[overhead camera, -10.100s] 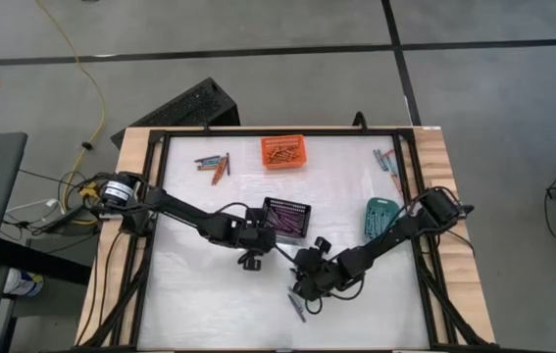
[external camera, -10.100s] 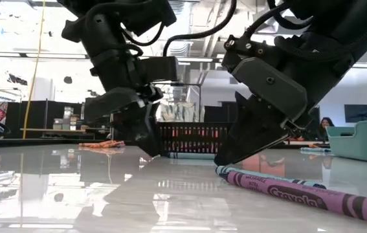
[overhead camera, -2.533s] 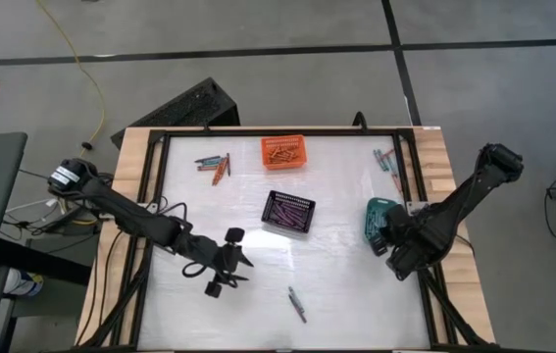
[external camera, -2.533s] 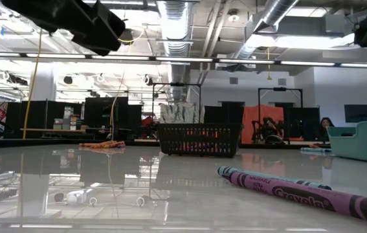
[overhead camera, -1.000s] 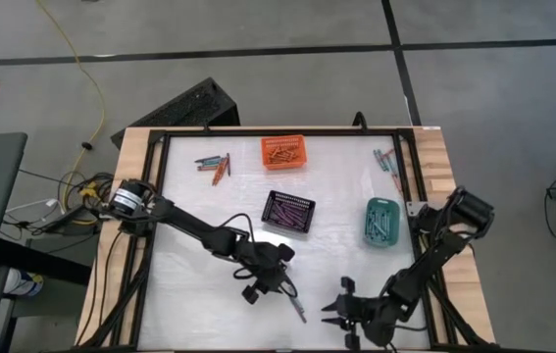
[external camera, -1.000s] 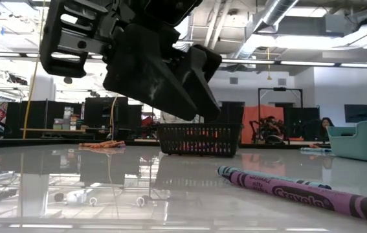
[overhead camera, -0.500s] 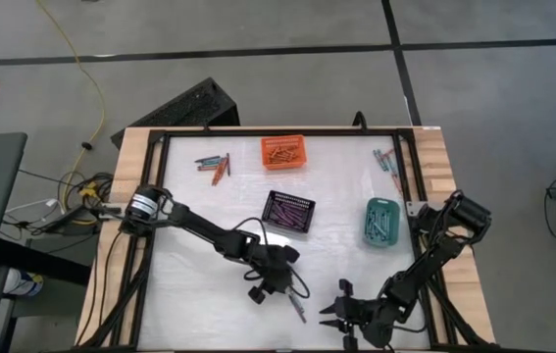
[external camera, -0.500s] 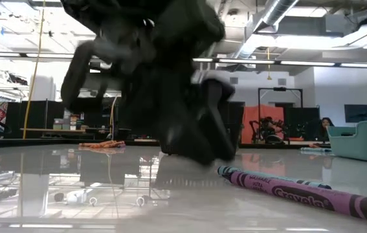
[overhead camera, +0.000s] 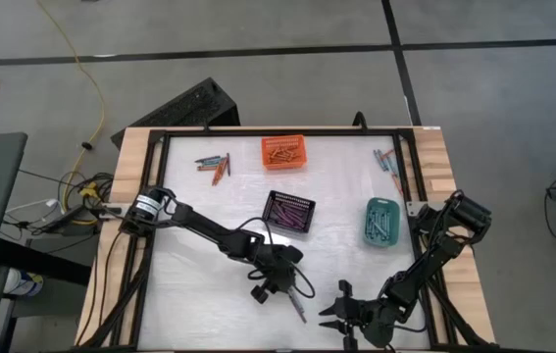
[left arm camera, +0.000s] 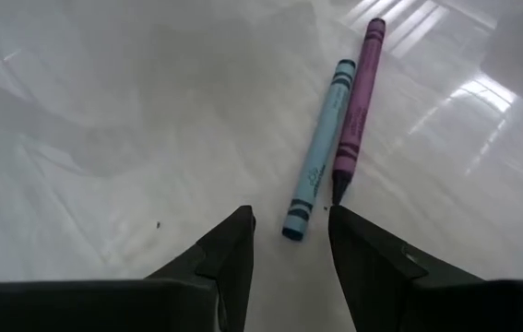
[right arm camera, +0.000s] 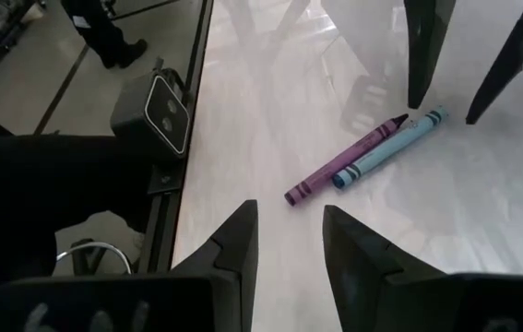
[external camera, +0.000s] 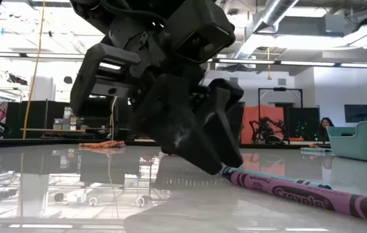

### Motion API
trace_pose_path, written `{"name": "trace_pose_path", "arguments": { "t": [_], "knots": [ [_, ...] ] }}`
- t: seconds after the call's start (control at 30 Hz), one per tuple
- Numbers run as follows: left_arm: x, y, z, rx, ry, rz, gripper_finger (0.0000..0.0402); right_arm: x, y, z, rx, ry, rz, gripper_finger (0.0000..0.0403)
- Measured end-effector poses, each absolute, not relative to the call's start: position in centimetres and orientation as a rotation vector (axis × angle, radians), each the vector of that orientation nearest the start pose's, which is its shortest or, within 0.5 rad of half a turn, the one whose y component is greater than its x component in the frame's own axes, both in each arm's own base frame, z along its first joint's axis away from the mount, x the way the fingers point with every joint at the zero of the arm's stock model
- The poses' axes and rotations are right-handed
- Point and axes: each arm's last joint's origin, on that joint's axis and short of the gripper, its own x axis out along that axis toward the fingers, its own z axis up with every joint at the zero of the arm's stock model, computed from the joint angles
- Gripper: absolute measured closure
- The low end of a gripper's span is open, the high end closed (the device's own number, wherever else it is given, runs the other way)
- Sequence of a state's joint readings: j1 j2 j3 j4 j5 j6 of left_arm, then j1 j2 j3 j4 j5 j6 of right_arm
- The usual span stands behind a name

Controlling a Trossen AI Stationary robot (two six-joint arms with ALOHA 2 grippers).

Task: Sort crayons
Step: Put the blue green crayon into the green bin

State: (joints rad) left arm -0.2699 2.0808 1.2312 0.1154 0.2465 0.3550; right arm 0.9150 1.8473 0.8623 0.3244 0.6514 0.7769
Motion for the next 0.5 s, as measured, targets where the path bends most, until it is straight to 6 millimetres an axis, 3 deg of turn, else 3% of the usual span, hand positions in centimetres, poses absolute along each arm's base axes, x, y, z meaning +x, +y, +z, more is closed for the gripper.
{"name": "trace_pose_path", "arguments": {
  "t": [0.23,0.5],
  "knots": [
    [41.01,-12.0,12.55,0.361,0.644,-0.598,0.0276,22.78,26.52,13.08,0.291,0.526,0.053,0.0284],
    [40.87,-12.34,12.52,0.386,0.629,-0.647,0.0345,22.93,26.41,13.1,0.294,0.524,0.047,0.0284]
  ]
}}
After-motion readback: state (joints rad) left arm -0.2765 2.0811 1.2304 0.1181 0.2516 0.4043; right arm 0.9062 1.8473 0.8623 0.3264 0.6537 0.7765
